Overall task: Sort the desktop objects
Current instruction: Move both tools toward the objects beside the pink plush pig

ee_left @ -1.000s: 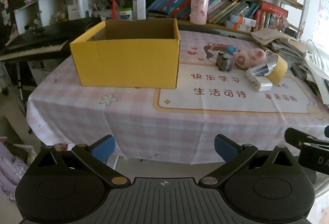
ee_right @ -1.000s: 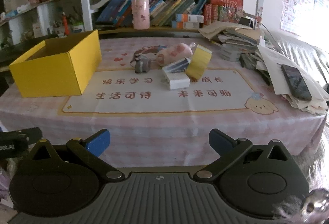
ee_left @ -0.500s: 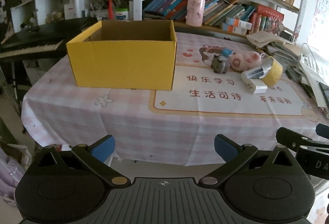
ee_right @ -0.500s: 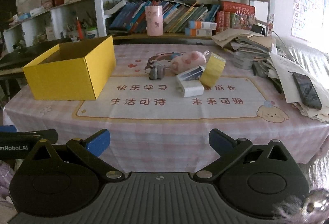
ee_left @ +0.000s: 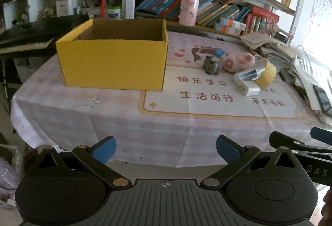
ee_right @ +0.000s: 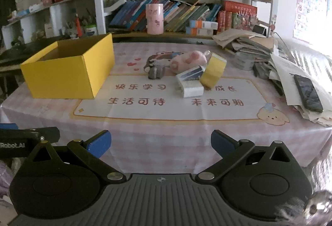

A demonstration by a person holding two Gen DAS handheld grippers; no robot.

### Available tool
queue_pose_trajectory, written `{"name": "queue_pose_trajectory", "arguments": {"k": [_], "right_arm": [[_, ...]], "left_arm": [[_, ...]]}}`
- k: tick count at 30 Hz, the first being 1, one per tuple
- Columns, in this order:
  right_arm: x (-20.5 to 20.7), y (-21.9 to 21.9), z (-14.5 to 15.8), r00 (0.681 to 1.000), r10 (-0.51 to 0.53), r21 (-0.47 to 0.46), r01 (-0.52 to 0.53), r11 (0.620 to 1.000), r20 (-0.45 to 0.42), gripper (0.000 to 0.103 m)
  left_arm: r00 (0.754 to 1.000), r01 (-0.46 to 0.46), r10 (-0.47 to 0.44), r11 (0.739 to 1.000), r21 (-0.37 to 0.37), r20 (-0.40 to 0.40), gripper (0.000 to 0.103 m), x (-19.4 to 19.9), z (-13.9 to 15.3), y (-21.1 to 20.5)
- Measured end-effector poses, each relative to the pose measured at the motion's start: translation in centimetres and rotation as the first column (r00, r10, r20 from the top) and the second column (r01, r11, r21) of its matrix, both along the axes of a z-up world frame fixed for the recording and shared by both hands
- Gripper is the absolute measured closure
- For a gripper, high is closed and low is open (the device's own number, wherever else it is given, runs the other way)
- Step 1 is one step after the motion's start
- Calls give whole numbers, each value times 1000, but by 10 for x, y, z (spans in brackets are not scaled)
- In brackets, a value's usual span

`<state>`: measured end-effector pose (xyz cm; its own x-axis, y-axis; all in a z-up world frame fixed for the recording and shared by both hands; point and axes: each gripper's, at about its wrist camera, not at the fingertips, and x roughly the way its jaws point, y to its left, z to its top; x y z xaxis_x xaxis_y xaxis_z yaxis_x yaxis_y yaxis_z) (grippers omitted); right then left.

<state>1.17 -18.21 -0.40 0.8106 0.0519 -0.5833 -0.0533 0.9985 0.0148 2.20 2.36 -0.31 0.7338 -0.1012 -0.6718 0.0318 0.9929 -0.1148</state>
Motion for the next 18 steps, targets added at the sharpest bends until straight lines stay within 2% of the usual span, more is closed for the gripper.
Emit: {"name": "queue_pose_trajectory", "arguments": {"k": [11,12,18], "right_arm": [[9,-23,-1,998,-53,16,53,998,-16,0],[10,-25,-2,998,-58,15,58,998,-18,0],[15,-42,-2,995,-97,25,98,995,-20,1]], "left_arm": [[999,52,-52,999,10,-3,0,17,-2,-23],[1000,30,-30,1000,9,-5,0,18,-2,-25],[997,79,-79,997,16,-16,0,30,-4,-44]]}}
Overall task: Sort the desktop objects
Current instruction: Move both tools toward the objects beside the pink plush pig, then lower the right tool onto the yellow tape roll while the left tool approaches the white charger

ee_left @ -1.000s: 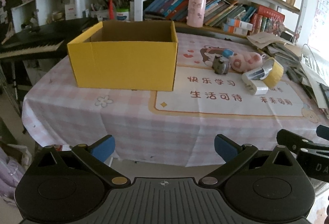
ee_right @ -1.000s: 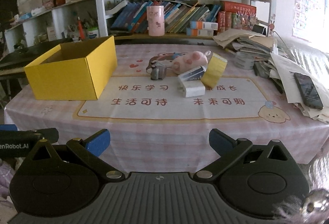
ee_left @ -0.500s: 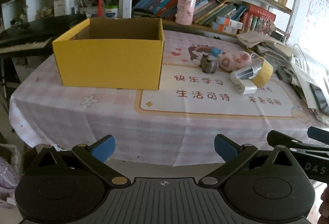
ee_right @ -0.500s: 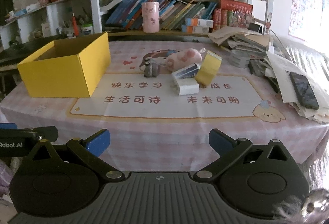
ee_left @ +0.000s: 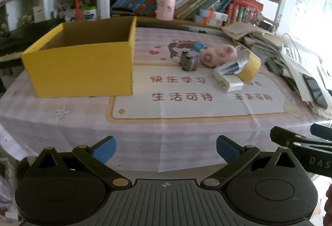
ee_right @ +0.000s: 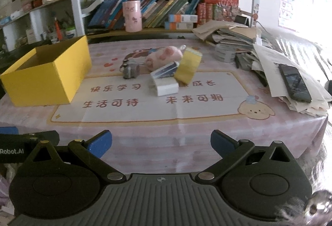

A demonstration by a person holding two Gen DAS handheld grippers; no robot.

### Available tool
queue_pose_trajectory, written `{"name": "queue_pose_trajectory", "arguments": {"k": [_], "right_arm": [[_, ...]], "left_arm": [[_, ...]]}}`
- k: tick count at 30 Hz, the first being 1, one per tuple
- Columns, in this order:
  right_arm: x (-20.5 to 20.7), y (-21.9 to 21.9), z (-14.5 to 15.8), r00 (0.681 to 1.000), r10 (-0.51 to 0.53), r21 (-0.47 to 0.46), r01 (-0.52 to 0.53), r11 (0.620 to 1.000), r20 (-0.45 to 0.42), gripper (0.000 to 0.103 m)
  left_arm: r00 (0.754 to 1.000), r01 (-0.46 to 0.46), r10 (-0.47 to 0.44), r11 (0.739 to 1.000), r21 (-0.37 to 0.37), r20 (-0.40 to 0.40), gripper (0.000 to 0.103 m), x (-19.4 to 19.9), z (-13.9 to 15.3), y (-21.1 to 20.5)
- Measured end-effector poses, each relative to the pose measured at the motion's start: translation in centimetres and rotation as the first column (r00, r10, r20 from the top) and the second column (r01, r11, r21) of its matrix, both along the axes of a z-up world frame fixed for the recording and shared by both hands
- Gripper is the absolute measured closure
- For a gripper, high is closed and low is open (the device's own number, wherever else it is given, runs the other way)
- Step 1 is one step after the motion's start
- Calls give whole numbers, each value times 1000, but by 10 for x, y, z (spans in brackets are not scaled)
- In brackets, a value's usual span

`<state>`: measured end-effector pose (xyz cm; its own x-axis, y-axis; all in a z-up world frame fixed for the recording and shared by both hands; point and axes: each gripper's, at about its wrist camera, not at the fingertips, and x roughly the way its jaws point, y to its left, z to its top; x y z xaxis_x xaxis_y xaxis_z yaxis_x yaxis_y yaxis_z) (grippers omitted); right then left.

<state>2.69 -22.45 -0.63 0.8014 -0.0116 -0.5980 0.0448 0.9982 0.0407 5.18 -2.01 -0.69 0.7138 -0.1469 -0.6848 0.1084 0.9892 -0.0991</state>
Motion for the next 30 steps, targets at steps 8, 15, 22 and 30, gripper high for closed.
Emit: {"name": "queue_pose_trajectory", "arguments": {"k": [8,15,22,30], "right_arm": [[6,-29,-4,995,-100,25,100,995,-1,1],[15,-52,-4,985,-170,39,170,985,3,1],[32,-70,-6,981,-192,35,193,981,-11,1],[61,-89,-2,990,-141,6,142,990,-18,1]], "left_arm": [[994,108,-108,994,33,1,0,17,-2,-34],[981,193,-194,980,47,17,0,33,-1,-59],[975,223,-223,974,42,11,0,52,-4,-78],[985,173,-173,985,21,-5,0,75,-6,-96]]}}
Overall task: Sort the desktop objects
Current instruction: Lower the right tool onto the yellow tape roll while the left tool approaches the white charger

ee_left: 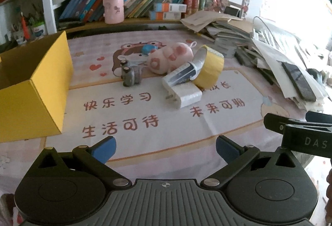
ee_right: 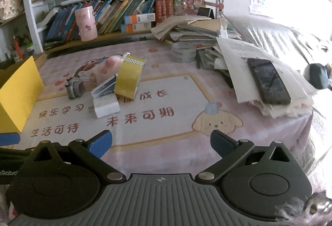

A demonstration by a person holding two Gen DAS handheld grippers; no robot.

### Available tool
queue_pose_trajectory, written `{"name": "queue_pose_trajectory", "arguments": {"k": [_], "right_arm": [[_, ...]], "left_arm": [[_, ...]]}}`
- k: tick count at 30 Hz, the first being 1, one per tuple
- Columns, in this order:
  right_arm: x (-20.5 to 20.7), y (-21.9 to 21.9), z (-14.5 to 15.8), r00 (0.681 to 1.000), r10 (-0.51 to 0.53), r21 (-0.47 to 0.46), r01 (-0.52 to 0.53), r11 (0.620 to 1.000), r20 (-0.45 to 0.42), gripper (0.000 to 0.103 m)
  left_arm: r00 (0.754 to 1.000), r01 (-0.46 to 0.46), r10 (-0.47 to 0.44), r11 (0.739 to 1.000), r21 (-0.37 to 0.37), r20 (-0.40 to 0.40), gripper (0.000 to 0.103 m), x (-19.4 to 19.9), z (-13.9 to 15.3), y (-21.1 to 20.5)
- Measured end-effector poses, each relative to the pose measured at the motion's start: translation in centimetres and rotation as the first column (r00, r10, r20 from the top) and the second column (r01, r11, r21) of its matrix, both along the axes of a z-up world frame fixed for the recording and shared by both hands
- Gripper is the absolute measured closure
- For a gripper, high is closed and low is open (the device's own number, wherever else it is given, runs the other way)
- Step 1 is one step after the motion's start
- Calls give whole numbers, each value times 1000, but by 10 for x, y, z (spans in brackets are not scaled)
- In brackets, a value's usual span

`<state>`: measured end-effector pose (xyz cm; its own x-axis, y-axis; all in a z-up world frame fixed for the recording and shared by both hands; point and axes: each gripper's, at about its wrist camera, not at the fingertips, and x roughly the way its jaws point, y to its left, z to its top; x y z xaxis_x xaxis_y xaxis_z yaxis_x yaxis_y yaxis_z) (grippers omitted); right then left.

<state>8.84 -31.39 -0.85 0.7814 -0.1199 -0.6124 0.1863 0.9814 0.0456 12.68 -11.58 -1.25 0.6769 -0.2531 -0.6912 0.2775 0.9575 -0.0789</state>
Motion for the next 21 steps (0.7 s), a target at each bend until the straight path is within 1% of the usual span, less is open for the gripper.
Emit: {"name": "queue_pose_trajectory", "arguments": {"k": [6,11,14,17,21], "right_arm": [[25,-18,4,998,58,-15,-58,998,-8,1],[48,-39,6,995,97,-4,-97,995,-8,1],[64,-49,5,991,135,0,-135,991,-10,1],[80,-56,5,984,178,2,-178,984,-8,1],[104,-65,1,974,225,30,-224,974,-10,2]], "left_arm": [[998,-53,52,998,-19,-20,0,16,0,-17],[996,-84,84,996,-17,-24,0,28,0,-37],[994,-108,107,994,-7,-26,0,35,-1,-48],[989,-138,138,990,11,-44,0,41,-7,-58],[982,-176,179,984,38,-64,0,47,-13,-68]]}}
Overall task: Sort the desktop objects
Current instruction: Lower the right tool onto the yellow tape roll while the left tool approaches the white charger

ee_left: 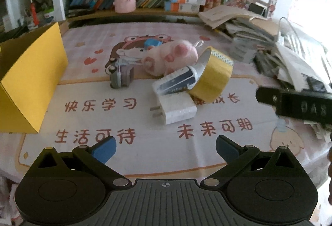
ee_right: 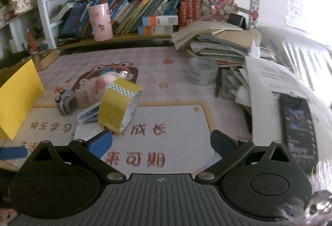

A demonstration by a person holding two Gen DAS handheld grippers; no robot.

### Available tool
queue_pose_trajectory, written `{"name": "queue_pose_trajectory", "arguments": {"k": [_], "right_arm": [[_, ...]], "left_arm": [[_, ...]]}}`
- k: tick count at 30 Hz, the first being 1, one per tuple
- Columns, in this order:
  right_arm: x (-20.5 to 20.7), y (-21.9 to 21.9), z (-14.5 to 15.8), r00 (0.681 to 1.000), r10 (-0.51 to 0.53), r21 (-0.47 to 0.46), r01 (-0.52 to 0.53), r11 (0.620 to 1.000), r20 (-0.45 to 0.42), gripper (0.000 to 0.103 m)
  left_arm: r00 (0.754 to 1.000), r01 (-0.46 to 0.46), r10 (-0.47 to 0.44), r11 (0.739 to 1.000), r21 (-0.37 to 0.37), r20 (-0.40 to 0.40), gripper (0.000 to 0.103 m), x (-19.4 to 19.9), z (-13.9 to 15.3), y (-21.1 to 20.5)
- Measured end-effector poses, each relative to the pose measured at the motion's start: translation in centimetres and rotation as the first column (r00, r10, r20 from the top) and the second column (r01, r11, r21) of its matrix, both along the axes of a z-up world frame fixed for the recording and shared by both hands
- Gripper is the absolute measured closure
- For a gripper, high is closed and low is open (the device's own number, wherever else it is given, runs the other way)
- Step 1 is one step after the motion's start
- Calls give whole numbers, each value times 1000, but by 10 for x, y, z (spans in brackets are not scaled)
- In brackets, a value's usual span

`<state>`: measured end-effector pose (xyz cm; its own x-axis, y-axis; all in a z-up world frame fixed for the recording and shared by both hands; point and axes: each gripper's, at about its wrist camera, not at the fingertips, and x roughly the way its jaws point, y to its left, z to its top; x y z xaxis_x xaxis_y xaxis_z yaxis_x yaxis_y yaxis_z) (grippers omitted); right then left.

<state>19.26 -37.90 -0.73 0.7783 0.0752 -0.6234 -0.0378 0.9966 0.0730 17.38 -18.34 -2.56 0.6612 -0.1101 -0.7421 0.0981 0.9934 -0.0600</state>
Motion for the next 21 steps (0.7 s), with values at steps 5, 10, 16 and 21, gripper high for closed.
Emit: {"name": "queue_pose_trajectory", "arguments": {"k": [5,10,16,21], "right_arm": [[28,-5,-8,997,64,47,-62,997,-41,2],[54,1,-16,989,123,92,-116,989,-79,2],[78,15,-18,982,170,129,-159,979,-79,2],[91,20,-19,982,173,143,-162,976,-74,6]], "left_arm": [[998,-62,62,998,27,-5,0,4,-1,-8],[994,-113,113,992,65,-4,0,1,1,-9],[982,-190,190,976,109,11,0,1,7,-3],[978,-205,206,969,140,8,0,5,9,-2]]}}
